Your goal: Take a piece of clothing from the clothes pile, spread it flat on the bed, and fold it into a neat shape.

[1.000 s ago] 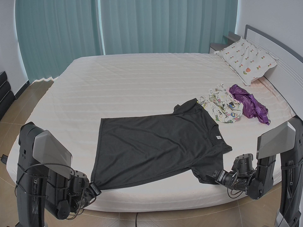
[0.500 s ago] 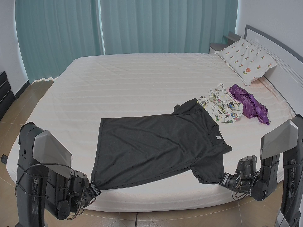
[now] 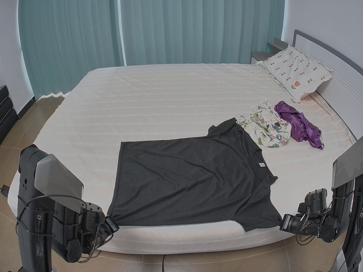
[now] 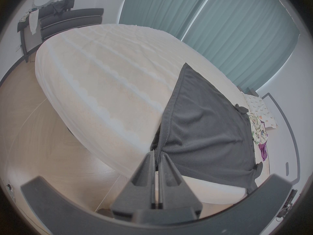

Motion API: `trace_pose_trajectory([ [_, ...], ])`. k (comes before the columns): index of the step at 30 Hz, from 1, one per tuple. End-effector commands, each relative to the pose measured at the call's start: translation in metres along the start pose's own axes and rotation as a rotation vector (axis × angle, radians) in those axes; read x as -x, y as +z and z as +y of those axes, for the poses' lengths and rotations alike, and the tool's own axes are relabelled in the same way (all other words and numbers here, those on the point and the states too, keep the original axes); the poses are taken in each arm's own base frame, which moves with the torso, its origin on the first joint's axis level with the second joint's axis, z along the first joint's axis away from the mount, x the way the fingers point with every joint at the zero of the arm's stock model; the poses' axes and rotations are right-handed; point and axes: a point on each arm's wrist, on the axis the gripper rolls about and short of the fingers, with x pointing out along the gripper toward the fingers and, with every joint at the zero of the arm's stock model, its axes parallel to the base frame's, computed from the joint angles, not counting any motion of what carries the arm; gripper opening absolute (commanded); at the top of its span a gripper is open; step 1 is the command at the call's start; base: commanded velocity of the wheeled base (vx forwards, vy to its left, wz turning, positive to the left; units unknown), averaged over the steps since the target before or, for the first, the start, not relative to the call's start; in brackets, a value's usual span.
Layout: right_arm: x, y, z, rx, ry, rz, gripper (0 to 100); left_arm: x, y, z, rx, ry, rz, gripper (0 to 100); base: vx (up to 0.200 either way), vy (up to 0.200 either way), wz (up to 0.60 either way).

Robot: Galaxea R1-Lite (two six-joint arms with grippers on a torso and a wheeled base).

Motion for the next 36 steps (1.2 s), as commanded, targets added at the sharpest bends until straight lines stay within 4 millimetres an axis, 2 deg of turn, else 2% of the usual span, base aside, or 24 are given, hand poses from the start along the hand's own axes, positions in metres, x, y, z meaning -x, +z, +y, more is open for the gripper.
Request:
trace_pose_trajectory([
  [1, 0.023, 0.004, 0.001, 0.026, 0.019, -0.032, 0, 0.018, 0.010, -0.004, 0.006, -0.036, -0.033, 0, 0.000, 0.000, 0.00],
  [6, 0.036, 0.002, 0.003, 0.043, 0.001, -0.005, 0, 0.038, 0.017, -0.005, -0.031, -0.060, -0.058, 0, 0.000, 0.000, 0.00],
  [13, 0.055, -0.007, 0.004, 0.116, -0.032, 0.089, 0, 0.037, 0.016, -0.004, -0.067, -0.042, -0.064, 0, 0.000, 0.000, 0.00],
  [21, 0.057, -0.023, 0.008, 0.173, -0.098, 0.187, 0, 0.038, 0.013, 0.000, -0.114, 0.001, -0.042, 0, 0.000, 0.000, 0.00],
  [36, 0.065, -0.029, 0.009, 0.217, -0.106, 0.236, 0, 0.044, -0.008, 0.005, -0.241, 0.111, 0.077, 0, 0.000, 0.000, 0.00],
])
